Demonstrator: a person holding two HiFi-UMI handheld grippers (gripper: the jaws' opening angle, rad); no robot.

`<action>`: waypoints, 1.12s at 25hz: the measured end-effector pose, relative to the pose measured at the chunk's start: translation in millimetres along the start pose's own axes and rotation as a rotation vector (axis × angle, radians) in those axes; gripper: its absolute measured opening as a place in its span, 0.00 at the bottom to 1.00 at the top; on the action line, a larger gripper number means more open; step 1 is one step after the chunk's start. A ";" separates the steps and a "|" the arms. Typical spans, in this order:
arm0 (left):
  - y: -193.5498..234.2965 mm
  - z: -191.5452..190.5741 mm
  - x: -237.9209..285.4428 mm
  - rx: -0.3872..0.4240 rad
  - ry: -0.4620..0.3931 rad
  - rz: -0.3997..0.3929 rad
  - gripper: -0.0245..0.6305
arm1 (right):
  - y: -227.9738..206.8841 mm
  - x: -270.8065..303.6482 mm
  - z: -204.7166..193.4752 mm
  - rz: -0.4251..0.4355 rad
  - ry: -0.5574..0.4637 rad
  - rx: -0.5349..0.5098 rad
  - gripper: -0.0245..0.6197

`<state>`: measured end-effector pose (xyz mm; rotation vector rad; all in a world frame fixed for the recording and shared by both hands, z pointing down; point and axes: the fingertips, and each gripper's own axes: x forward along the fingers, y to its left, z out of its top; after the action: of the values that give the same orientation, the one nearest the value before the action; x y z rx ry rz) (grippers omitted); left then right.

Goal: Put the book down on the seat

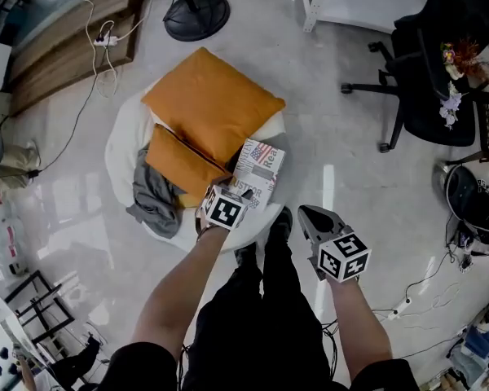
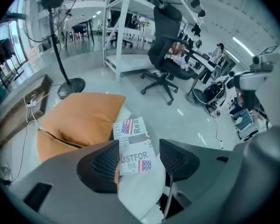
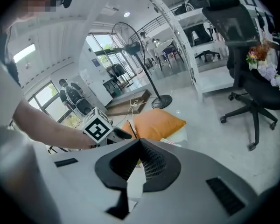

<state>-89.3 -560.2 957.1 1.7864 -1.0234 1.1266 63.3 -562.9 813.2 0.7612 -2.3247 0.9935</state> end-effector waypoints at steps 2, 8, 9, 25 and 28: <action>0.0 7.6 -35.4 -0.030 -0.078 0.006 0.45 | 17.4 -14.2 15.7 -0.008 -0.021 -0.019 0.05; -12.9 26.3 -137.5 -0.032 -0.266 0.001 0.38 | 68.8 -59.5 56.1 -0.033 -0.079 -0.078 0.05; -15.8 28.2 -154.3 -0.023 -0.302 0.004 0.34 | 77.3 -67.4 60.3 -0.036 -0.087 -0.084 0.05; -64.7 -1.2 -369.4 -0.023 -0.677 -0.052 0.08 | 202.7 -169.1 80.6 -0.085 -0.205 -0.158 0.05; -74.1 -3.7 -403.6 -0.015 -0.729 -0.024 0.07 | 219.0 -192.1 84.3 -0.077 -0.236 -0.192 0.05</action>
<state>-138.2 -439.4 568.0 2.2449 -1.4001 0.4283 39.3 -443.6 535.5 0.9228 -2.5234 0.6650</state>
